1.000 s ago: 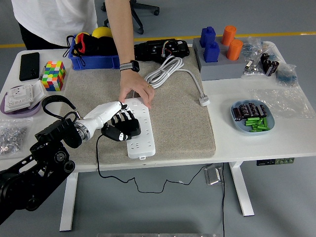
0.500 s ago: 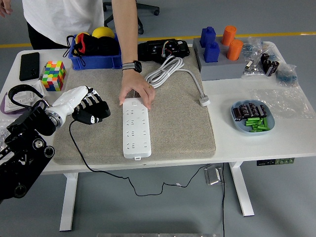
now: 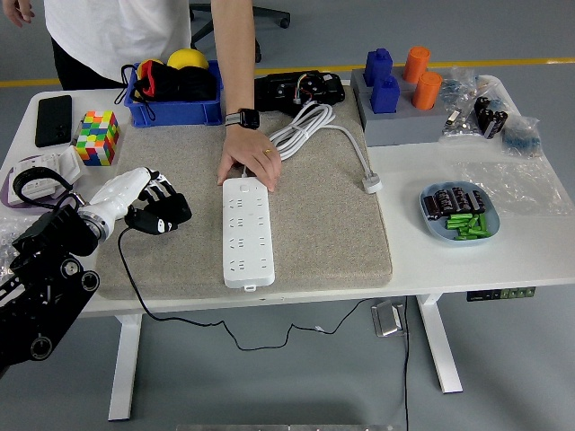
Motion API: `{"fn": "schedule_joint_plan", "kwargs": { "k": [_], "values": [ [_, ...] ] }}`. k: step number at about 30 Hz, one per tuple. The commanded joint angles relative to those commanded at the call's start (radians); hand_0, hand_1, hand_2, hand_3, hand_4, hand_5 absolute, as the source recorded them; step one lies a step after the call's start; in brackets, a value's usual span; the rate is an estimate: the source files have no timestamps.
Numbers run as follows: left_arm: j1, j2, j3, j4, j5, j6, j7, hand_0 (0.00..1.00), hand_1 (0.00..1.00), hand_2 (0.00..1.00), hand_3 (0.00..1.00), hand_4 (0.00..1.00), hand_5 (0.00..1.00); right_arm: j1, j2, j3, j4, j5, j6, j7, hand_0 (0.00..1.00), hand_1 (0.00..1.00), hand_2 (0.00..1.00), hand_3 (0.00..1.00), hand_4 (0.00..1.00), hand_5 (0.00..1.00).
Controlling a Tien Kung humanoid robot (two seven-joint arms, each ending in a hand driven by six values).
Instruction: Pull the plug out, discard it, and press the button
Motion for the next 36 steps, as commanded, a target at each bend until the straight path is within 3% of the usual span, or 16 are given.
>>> {"fn": "schedule_joint_plan", "kwargs": {
  "k": [2,3,12,14,15,20,21,26,27,31,32,33,36],
  "values": [
    [-0.002,-0.001,0.003,-0.001,0.007,-0.004,0.008,0.686,0.711,0.699,0.775,0.869,0.002,0.001,0.000,0.000,0.000,0.000,0.000,0.000,0.748,0.701,0.709,0.722,0.771,0.629],
    [-0.003,-0.002,0.004,-0.001,0.012,-0.009,0.013,0.795,0.864,0.833,0.880,0.983,0.002,0.002,0.000,0.000,0.000,0.000,0.000,0.000,0.748,0.701,0.709,0.722,0.771,0.629],
    [-0.005,0.005,0.008,-0.021,0.011,-0.029,0.031,0.830,0.894,0.862,0.898,0.988,0.025,0.001,-0.003,0.002,0.000,-0.001,0.000,0.000,0.748,0.701,0.709,0.723,0.771,0.628],
    [-0.008,0.007,0.009,-0.048,-0.001,-0.022,0.021,0.830,0.894,0.862,0.898,0.988,0.025,0.000,-0.004,0.001,-0.001,-0.001,0.000,0.000,0.748,0.701,0.709,0.723,0.771,0.628],
    [-0.011,0.008,0.012,-0.064,-0.009,-0.019,0.017,0.770,0.819,0.791,0.893,0.990,0.029,-0.001,-0.003,0.001,-0.001,-0.001,0.000,0.000,0.748,0.701,0.709,0.724,0.772,0.628],
    [-0.044,0.005,0.052,-0.123,-0.061,-0.005,-0.028,0.770,0.819,0.791,0.893,0.990,0.029,-0.002,0.000,0.000,0.000,0.000,0.000,0.000,0.748,0.701,0.709,0.724,0.772,0.628],
    [-0.054,0.002,0.064,-0.125,-0.067,0.000,-0.039,0.612,0.537,0.479,0.839,0.739,0.002,-0.002,0.000,0.000,0.000,0.000,0.000,0.000,0.749,0.701,0.709,0.723,0.772,0.627],
    [-0.139,-0.031,0.151,-0.073,-0.063,-0.007,-0.041,0.612,0.537,0.479,0.839,0.739,0.002,-0.001,0.003,-0.002,0.001,0.001,-0.001,0.001,0.749,0.701,0.709,0.723,0.772,0.627],
    [-0.156,-0.035,0.166,-0.061,-0.069,-0.014,-0.031,0.302,0.270,0.261,0.651,0.361,0.002,-0.001,0.002,-0.002,0.001,0.001,-0.001,0.001,0.749,0.701,0.709,0.723,0.772,0.626],
    [-0.211,-0.046,0.217,-0.022,-0.081,-0.043,0.054,0.302,0.270,0.261,0.651,0.361,0.002,-0.001,0.002,0.001,-0.001,0.001,-0.001,0.000,0.749,0.701,0.709,0.723,0.772,0.626],
    [-0.218,-0.048,0.223,-0.016,-0.081,-0.046,0.068,0.302,0.270,0.261,0.651,0.361,0.002,-0.001,0.002,0.002,-0.001,0.001,-0.001,0.000,0.749,0.701,0.709,0.723,0.772,0.626],
    [-0.227,-0.051,0.231,-0.004,-0.080,-0.048,0.081,0.253,0.217,0.239,0.669,0.296,0.002,-0.002,0.002,0.003,-0.001,0.001,-0.001,0.000,0.749,0.701,0.709,0.723,0.772,0.627],
    [-0.254,-0.061,0.252,0.043,-0.080,-0.061,0.116,0.253,0.217,0.239,0.669,0.296,0.002,-0.003,0.003,0.005,-0.002,0.001,0.000,0.000,0.749,0.701,0.709,0.723,0.772,0.627]
  ]
}}
